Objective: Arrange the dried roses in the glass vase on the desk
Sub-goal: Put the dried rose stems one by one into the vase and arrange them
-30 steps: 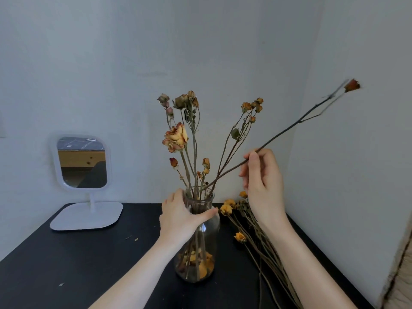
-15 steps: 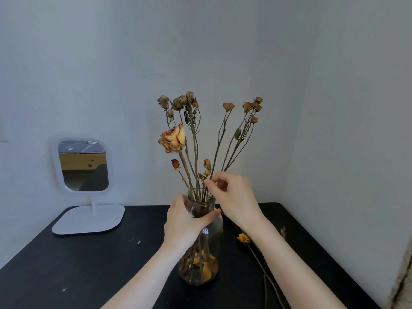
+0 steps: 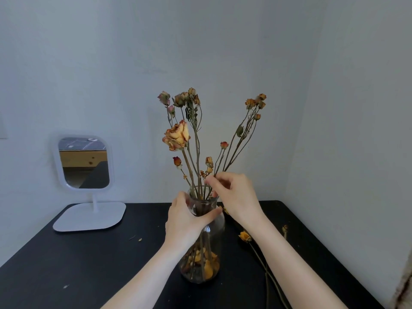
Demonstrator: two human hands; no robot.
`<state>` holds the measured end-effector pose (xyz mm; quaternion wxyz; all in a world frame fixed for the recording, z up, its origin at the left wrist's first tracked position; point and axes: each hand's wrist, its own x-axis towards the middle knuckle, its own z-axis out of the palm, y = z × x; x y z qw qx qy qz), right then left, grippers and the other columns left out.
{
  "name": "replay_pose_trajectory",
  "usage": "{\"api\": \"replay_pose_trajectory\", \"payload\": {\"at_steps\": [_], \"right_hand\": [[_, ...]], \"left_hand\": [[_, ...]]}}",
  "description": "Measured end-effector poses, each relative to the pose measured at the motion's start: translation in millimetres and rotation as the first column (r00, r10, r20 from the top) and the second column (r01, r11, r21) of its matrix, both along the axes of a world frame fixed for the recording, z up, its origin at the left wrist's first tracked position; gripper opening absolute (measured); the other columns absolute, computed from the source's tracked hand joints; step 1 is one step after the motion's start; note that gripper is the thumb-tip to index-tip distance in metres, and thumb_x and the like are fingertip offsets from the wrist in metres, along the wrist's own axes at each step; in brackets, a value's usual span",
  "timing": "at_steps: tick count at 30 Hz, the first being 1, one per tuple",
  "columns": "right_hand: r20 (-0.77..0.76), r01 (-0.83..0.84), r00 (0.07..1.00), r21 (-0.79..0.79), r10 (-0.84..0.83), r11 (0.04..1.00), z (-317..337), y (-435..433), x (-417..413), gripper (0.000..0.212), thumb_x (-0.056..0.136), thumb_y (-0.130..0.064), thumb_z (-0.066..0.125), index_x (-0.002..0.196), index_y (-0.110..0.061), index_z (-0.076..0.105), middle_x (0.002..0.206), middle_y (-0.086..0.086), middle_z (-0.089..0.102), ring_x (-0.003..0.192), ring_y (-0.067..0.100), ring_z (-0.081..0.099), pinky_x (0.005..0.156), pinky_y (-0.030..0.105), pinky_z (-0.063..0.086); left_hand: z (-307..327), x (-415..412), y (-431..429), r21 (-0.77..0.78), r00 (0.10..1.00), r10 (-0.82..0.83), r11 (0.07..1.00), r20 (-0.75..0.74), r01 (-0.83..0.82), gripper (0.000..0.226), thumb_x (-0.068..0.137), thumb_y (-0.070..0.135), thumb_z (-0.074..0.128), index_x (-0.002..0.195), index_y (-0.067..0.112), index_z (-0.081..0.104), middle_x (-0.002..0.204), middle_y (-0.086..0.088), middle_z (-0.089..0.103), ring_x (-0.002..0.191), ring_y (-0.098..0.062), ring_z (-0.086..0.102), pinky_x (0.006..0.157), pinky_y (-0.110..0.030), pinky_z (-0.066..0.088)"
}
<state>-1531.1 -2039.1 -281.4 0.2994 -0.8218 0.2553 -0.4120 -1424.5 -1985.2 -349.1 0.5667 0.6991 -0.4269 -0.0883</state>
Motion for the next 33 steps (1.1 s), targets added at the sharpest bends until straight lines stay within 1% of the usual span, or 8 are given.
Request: {"api": "replay_pose_trajectory", "payload": {"at_steps": [5,11,14,17,20,23,27,33], "right_hand": [[-0.114,0.014,0.993,-0.017,-0.015,1.0,-8.4,0.4,-1.0,0.012,0.088,-0.031,0.059,0.093,-0.027,0.069,0.059,-0.011,0.054,0.056,0.0,0.052,0.054,0.009,0.037],[-0.038,0.052,0.998,-0.002,-0.052,0.999,-11.8,-1.3,-28.2,0.022,0.084,-0.035,0.063,0.106,-0.034,0.061,0.059,-0.006,0.054,0.056,-0.005,0.054,0.053,0.004,0.04],[-0.012,0.113,0.994,0.039,-0.113,0.993,-18.9,-12.1,-54.2,0.016,0.085,-0.038,0.062,0.1,-0.038,0.059,0.057,-0.008,0.055,0.054,-0.006,0.053,0.053,0.006,0.041],[-0.051,0.217,0.976,0.056,-0.214,0.975,-33.8,-30.6,-82.6,0.004,0.085,-0.038,0.061,0.089,-0.038,0.062,0.051,-0.01,0.057,0.053,-0.007,0.054,0.051,0.005,0.038],[-0.149,0.335,0.935,0.079,-0.321,0.939,-56.8,-50.9,-109.6,0.003,0.087,-0.033,0.061,0.085,-0.033,0.064,0.054,-0.009,0.058,0.054,-0.006,0.056,0.049,0.006,0.038],[-0.352,0.403,0.87,0.104,-0.346,0.909,-80.3,-63.3,-129.1,0.004,0.086,-0.03,0.062,0.089,-0.028,0.064,0.061,-0.008,0.062,0.058,0.001,0.059,0.052,0.013,0.036],[-0.561,0.416,0.776,0.11,-0.289,0.903,-102.0,-64.8,-143.8,0.005,0.086,-0.029,0.064,0.082,-0.029,0.06,0.066,-0.009,0.061,0.062,0.001,0.058,0.052,0.016,0.037],[-0.673,0.363,0.703,0.062,-0.23,0.93,-116.7,-59.5,-141.7,0.01,0.082,-0.034,0.068,0.082,-0.029,0.059,0.071,-0.011,0.058,0.07,0.006,0.059,0.067,0.026,0.049]], "left_hand": [[-0.1,-0.3,-0.3,-0.013,1.0,0.009,1.0,0.008,-0.009,0.07,0.047,0.066,0.069,0.099,0.024,0.051,0.097,0.005,0.059,0.094,-0.012,0.057,0.08,-0.043,0.053],[-6.8,-5.5,9.1,-0.081,0.998,0.061,0.995,-0.011,-0.061,0.075,0.051,0.067,0.072,0.109,0.024,0.05,0.107,0.01,0.055,0.105,-0.011,0.052,0.092,-0.043,0.047],[-22.4,-19.1,30.0,-0.251,0.974,0.225,0.945,0.028,-0.211,0.058,0.06,0.059,0.07,0.1,0.026,0.044,0.097,0.02,0.04,0.095,-0.006,0.043,0.086,-0.029,0.043],[-43.8,-43.5,52.4,-0.326,0.97,0.128,0.944,0.207,-0.055,0.035,0.076,0.054,0.062,0.089,0.028,0.043,0.09,0.022,0.04,0.088,-0.003,0.042,0.076,-0.011,0.036],[-61.9,-69.5,57.4,-0.155,0.94,-0.112,0.973,0.322,0.169,0.018,0.078,0.045,0.059,0.08,0.032,0.048,0.068,0.014,0.042,0.069,-0.004,0.046,0.061,-0.012,0.039],[-69.1,-90.3,39.0,0.175,0.9,-0.263,0.961,0.347,0.213,0.016,0.082,0.047,0.055,0.077,0.034,0.048,0.058,0.009,0.045,0.059,-0.006,0.048,0.05,-0.014,0.036],[-75.3,-107.6,2.8,0.446,0.893,-0.327,0.879,0.308,0.168,0.015,0.087,0.046,0.054,0.085,0.031,0.053,0.075,0.011,0.055,0.07,-0.005,0.055,0.054,-0.022,0.038],[-83.4,-120.5,-25.9,0.579,0.905,-0.321,0.808,0.278,0.109,0.023,0.082,0.049,0.058,0.078,0.026,0.052,0.085,0.007,0.06,0.083,-0.017,0.061,0.067,-0.031,0.049]]}}
